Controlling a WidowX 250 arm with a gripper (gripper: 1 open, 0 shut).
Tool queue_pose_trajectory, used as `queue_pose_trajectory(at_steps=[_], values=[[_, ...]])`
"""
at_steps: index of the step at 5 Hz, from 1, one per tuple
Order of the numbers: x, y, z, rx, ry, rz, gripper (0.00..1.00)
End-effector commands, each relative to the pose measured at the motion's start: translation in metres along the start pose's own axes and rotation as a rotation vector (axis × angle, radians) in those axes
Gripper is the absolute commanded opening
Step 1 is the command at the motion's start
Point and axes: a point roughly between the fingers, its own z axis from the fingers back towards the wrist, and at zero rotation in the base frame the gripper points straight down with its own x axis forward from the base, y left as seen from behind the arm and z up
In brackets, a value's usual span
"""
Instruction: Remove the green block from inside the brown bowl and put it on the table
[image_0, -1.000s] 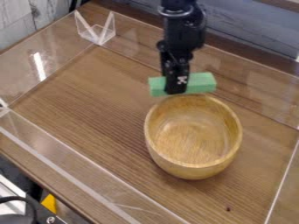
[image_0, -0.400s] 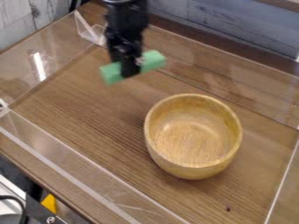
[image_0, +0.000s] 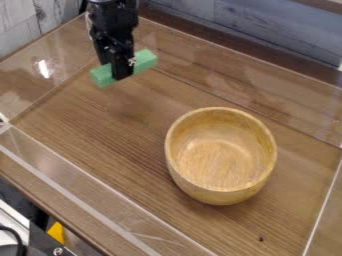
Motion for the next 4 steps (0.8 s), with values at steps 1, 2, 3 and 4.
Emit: queue_pose_trajectory(at_steps=[1,2,3,4], values=[[0.008,0.030,0.009,0.054,-0.038,-0.024,0.00],[0.012,0.037,0.006,0.061,-0.034,-0.016,0.00],[0.016,0.040,0.003,0.064,-0.029,-0.007,0.00],[0.015,0.039,-0.009,0.065,-0.024,-0.021,0.00]])
